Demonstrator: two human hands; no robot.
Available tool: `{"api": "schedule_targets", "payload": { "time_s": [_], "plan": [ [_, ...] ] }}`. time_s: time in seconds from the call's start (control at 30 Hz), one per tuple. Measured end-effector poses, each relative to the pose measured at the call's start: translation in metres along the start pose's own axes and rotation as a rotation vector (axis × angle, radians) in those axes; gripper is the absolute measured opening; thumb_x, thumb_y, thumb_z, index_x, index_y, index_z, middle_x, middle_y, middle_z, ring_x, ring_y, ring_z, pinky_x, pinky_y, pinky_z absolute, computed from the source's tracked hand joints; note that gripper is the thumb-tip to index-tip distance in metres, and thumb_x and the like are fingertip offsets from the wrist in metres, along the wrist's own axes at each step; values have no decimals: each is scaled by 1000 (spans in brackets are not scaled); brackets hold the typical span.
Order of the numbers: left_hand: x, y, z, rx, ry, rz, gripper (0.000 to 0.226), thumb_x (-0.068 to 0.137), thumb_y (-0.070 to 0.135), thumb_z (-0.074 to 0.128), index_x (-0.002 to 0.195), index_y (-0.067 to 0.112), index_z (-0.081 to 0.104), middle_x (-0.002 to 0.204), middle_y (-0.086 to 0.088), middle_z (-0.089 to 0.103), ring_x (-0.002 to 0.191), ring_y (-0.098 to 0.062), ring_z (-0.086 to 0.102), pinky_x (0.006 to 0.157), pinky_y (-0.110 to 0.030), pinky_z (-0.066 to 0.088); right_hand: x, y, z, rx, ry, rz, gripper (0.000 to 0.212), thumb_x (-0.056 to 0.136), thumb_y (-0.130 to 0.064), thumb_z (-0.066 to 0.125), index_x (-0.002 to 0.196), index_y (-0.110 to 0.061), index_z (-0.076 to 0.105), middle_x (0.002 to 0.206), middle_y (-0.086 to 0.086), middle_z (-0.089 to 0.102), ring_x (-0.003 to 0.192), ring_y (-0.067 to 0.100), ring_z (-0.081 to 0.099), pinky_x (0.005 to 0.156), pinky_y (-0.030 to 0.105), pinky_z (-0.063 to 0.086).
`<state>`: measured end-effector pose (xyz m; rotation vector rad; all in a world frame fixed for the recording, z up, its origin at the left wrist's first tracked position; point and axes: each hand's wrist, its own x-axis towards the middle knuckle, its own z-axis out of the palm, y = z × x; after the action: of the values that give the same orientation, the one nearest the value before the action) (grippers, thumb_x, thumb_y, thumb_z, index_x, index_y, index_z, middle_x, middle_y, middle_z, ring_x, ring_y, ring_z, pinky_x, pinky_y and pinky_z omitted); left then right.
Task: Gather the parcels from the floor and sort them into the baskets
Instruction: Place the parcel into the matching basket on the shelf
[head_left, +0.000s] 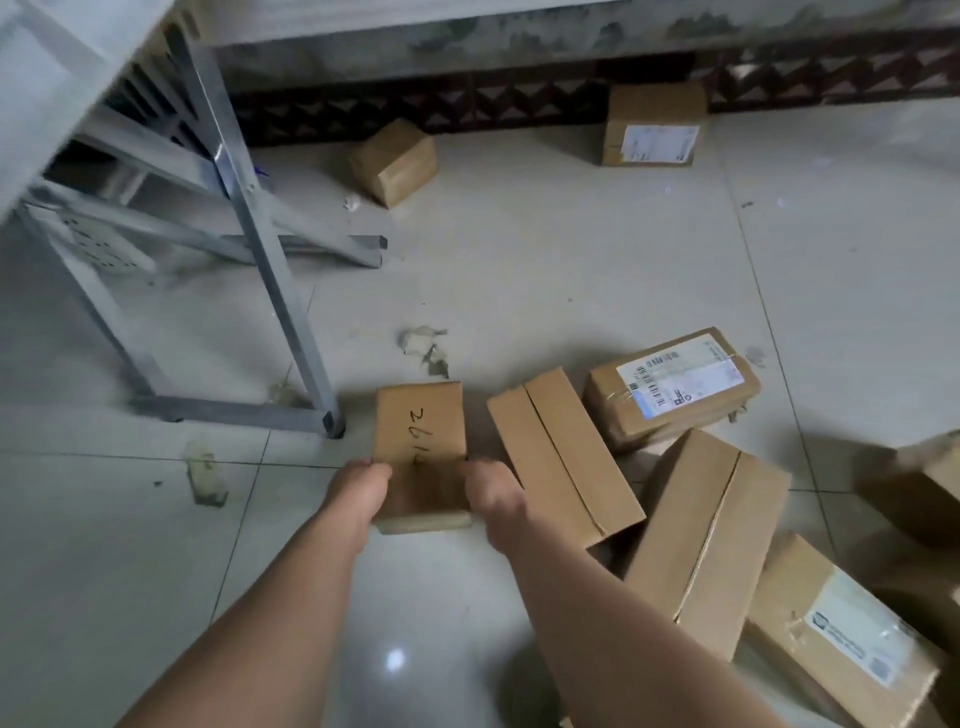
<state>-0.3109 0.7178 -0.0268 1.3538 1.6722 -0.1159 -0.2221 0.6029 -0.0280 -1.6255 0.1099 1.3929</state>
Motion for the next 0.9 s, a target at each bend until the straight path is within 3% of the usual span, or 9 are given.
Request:
{"api": "schedule_targets", "payload": {
  "time_s": [0.07, 0.13, 0.23, 0.33, 0.43, 0.5, 0.57, 0.63, 0.9],
  "plan": [
    [-22, 13, -3, -16, 18, 36, 26, 96, 23, 49, 118, 13, 57, 118, -9, 59, 106, -31, 55, 83, -34, 40, -18, -3, -6, 42, 48, -4, 42, 104, -14, 37, 144, -4, 41, 144, 16, 47, 130, 31, 45, 69, 9, 42],
    [-56, 26, -7, -37, 11, 40, 28, 89, 33, 52, 111, 18, 58, 115, -10, 61, 100, -30, 58, 83, -39, 46, -51, -7, -13, 54, 90, 6, 43, 103, -23, 39, 145, -14, 41, 140, 8, 49, 127, 26, 45, 89, 21, 37],
    [-114, 44, -19, -40, -15, 16, 30, 83, 38, 51, 108, 23, 58, 112, -11, 61, 97, -31, 59, 89, -47, 51, -108, -22, -23, 115, 150, 26, 40, 102, -31, 41, 140, -21, 47, 130, 3, 52, 119, 22, 48, 93, 29, 36],
    [-181, 68, -37, -46, -45, 28, 25, 90, 32, 50, 112, 21, 57, 109, -9, 62, 97, -28, 58, 87, -41, 49, -180, -59, -37, 162, 210, -15, 36, 101, -31, 44, 136, -24, 53, 121, 2, 57, 109, 19, 53, 85, 22, 41],
    [-252, 95, -58, -87, -82, 36, 30, 88, 33, 51, 117, 23, 55, 112, -8, 61, 100, -27, 57, 91, -43, 49, -255, -101, -56, 167, 237, -69, 24, 101, -25, 45, 122, -25, 58, 105, -2, 60, 81, 5, 55, 55, 4, 41],
    [-305, 115, -74, -120, -118, 47, 34, 88, 34, 52, 120, 24, 54, 115, -7, 61, 102, -27, 57, 93, -44, 49, -310, -129, -68, 156, 281, -88, 14, 101, -22, 46, 106, -30, 56, 90, -8, 58, 70, -2, 49, 47, -1, 38],
    [-360, 138, -91, -163, -154, 67, 29, 90, 32, 51, 117, 21, 55, 111, -8, 62, 98, -25, 58, 87, -40, 50, -360, -157, -76, 148, 349, -130, 14, 99, -24, 48, 95, -29, 61, 86, -10, 60, 77, 4, 54, 69, 6, 46],
    [-413, 164, -110, -203, -200, 92, 25, 90, 30, 51, 110, 16, 59, 104, -9, 64, 90, -23, 59, 74, -34, 50, -413, -190, -79, 136, 396, -159, 21, 97, -37, 49, 104, -26, 66, 98, -7, 65, 95, 12, 59, 92, 25, 47],
    [-573, 267, -224, -260, -182, 282, 24, 89, 36, 52, 96, 16, 65, 96, -6, 64, 90, -24, 60, 91, -45, 53, -590, -332, -73, 69, 448, -334, 33, 96, -46, 48, 111, -22, 66, 103, 2, 65, 100, 23, 60, 90, 36, 48]
  ]
}}
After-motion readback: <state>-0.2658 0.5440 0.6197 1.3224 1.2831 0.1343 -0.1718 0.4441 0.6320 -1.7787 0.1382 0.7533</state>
